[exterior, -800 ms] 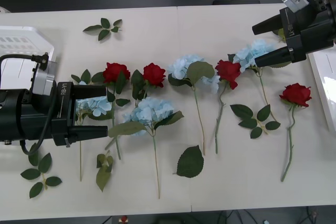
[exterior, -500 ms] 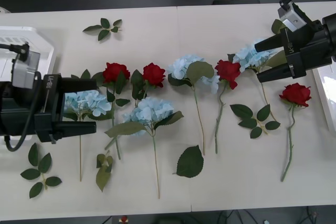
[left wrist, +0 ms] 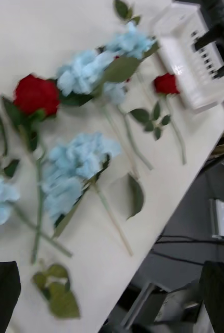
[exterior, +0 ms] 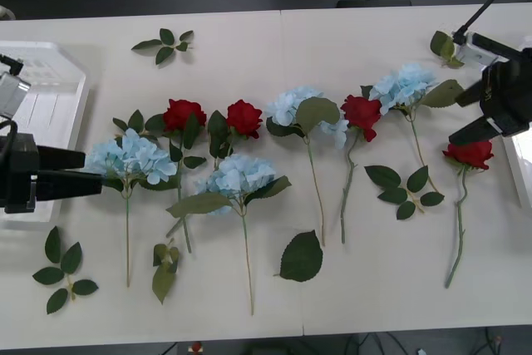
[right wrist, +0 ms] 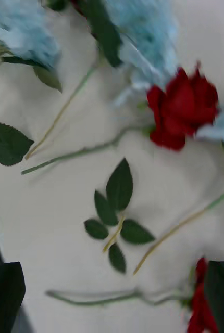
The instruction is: Place the red flowers into the right box and the blue flowers into the left box. If a person shows an open palm, hand one flower to the person first, then continue sorting.
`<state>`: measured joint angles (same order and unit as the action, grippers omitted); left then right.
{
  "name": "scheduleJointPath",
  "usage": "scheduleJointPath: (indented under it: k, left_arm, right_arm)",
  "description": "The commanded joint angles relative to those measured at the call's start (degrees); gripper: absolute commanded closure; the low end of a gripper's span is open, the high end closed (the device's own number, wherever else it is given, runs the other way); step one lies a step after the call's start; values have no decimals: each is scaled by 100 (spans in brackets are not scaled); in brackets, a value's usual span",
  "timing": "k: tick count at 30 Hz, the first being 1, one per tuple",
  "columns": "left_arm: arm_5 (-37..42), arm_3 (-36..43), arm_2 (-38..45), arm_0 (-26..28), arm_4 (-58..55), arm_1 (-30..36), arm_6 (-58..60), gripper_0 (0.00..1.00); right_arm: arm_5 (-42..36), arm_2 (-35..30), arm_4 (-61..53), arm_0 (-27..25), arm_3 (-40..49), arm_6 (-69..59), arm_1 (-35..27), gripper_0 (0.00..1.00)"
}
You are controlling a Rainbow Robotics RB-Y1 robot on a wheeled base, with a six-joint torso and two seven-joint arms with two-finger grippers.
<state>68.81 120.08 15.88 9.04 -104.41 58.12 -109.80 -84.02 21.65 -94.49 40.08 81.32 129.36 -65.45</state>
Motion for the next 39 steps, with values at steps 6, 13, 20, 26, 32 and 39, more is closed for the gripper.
scheduleJointPath:
  k: [6,13,20,26,32,39]
  left_arm:
    - [124,174,-155,265,1854,147,1971,0]
    - [115,165,-963,-34,3085,-125,2885,0]
    - [36,104,-1526,-341,4139,-451,3140,0]
    - [-210,-336,-2062,-772,4640,-653,3158,0]
    - [-790,-925,-2493,-974,4763,-785,3114,0]
    - [-948,-1355,-2836,-1194,4895,-978,3079,0]
  right_arm:
    - [-361,-109,739,-317,-213,-1721,-425,0]
    - [-18,-100,1337,-554,-706,-2038,-407,0]
    - [228,-65,1522,-800,-829,-2284,-108,0]
    - [430,-3,1812,-906,-837,-2741,226,0]
    - [641,-12,2066,-985,-837,-3075,577,0]
    - [878,-3,2277,-1134,-837,-3180,674,0]
